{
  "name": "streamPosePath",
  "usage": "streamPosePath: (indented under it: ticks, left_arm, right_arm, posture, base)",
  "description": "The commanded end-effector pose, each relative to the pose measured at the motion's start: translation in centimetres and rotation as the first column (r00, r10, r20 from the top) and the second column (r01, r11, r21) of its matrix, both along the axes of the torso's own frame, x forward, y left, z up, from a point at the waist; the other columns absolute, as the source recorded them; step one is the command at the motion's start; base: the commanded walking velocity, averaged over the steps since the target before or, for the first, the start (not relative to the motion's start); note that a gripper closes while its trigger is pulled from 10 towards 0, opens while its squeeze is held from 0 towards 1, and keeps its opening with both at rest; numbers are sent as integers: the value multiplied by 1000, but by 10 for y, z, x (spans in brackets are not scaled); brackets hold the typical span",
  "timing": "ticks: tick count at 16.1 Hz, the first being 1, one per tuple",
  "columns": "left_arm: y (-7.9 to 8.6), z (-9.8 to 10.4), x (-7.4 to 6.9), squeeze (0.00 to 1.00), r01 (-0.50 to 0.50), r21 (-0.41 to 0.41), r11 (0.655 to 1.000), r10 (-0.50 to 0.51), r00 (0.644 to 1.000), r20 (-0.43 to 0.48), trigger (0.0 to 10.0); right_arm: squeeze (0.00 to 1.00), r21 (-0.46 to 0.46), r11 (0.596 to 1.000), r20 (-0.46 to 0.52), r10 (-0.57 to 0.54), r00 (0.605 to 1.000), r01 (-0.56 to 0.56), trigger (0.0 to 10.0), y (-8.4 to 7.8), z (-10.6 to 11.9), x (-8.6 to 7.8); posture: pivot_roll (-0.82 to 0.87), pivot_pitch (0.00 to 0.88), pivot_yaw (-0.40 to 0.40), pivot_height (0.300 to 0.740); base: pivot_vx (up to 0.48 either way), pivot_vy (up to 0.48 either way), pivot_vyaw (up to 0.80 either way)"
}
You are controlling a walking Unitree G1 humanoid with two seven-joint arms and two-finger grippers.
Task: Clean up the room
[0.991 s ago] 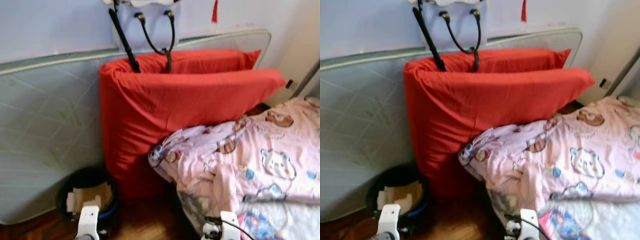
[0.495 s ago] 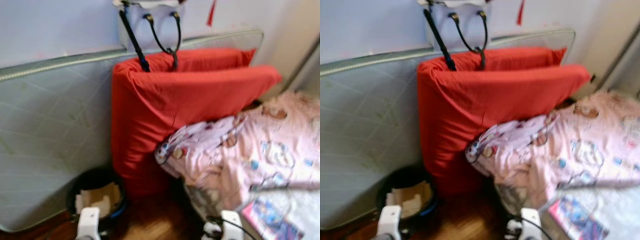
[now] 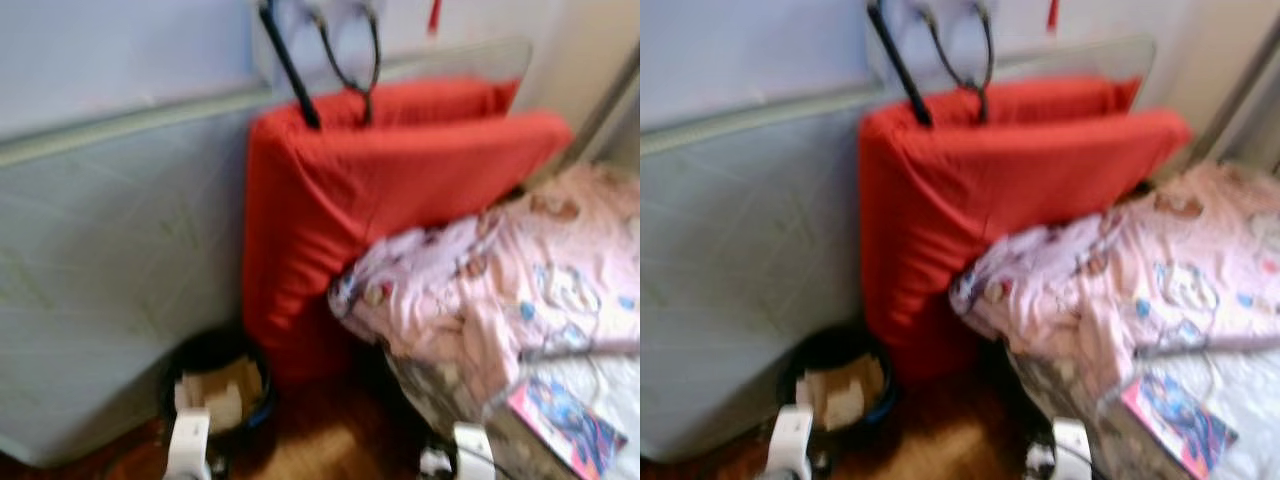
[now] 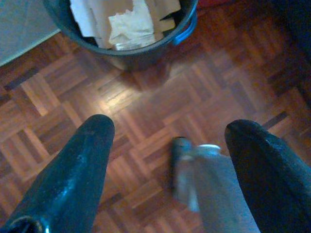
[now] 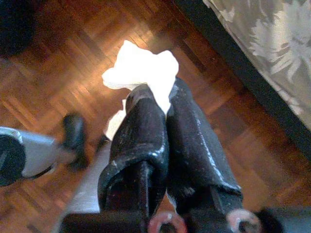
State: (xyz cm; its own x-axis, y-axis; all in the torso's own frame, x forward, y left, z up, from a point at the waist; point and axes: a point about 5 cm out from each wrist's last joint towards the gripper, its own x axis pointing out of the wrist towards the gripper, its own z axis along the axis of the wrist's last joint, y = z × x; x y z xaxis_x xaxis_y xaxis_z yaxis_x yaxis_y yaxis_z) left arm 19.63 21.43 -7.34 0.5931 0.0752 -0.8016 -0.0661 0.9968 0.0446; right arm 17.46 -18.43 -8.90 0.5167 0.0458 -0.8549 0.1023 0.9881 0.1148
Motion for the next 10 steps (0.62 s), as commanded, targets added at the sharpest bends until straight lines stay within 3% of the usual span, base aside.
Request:
streamPosePath:
  ticks: [1,10]
  left_arm:
    - [4,2,2,0,-7,7,1000,7,1000,4,10000]
    - [4,1,1,0,-1,10,1000,1,1000,0,10000]
  right_arm:
    - [0,7,1000,14,-7,1000,7,10000,3,1,4]
    - [0,10,1000,12,-7,1000,7,10000,4,1,2]
  posture:
    - [46,0,-70,740]
    - [41,0,-58,740]
  base:
    - [0,334,0]
    - [0,334,0]
